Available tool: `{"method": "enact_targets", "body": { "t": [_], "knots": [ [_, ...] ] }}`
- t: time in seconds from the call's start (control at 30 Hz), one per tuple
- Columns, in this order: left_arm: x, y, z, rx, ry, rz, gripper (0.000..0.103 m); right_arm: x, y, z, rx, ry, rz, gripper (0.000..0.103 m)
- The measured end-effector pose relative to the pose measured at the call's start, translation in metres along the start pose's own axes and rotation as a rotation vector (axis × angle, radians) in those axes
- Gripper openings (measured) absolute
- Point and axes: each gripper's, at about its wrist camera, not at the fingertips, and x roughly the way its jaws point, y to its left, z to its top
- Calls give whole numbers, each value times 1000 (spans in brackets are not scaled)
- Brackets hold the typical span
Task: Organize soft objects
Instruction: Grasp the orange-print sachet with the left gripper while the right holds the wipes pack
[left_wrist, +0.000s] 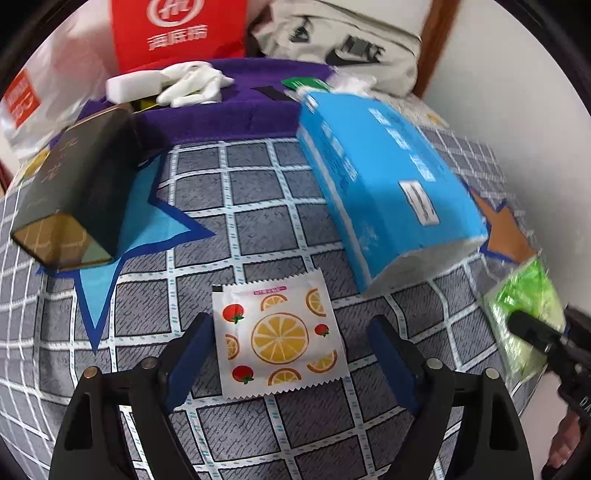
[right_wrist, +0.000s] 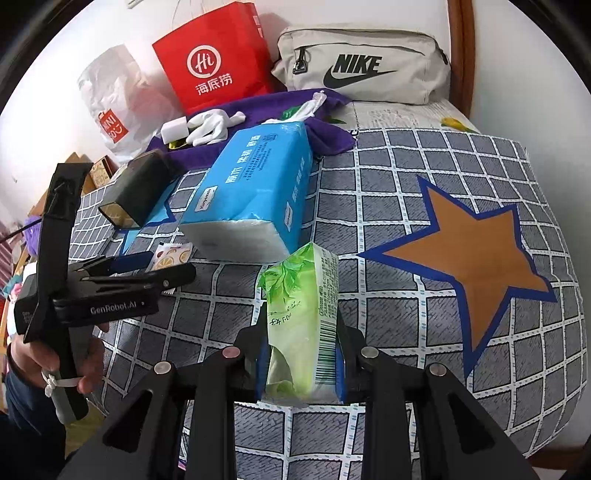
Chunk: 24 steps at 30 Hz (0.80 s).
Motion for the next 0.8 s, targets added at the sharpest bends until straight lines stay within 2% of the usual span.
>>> {"method": "enact_targets", "body": {
  "t": [0.23, 0.33, 0.43, 0.5, 0.6, 0.8],
  "knots": [
    [3, -6, 0, 29, 4, 44, 86, -7, 5, 5, -22, -19, -4, 27],
    [2, -10, -3, 49, -13, 82, 83, -12, 5, 6, -29, -25, -13, 27],
    [-2, -12, -5, 61, -22, 77, 62, -18, 7, 7, -35, -33, -18, 27],
    [-5, -11, -4, 62, -16, 68, 42, -22, 9, 7, -36, -42, -20, 27],
    [-12, -5, -3, 64, -16, 49, 34, -28, 12, 8, -35, -54, -25, 27],
    [-34, 18, 1, 23, -45, 5, 29, -37, 20, 13, -28, -82, -27, 27]
  ]
}}
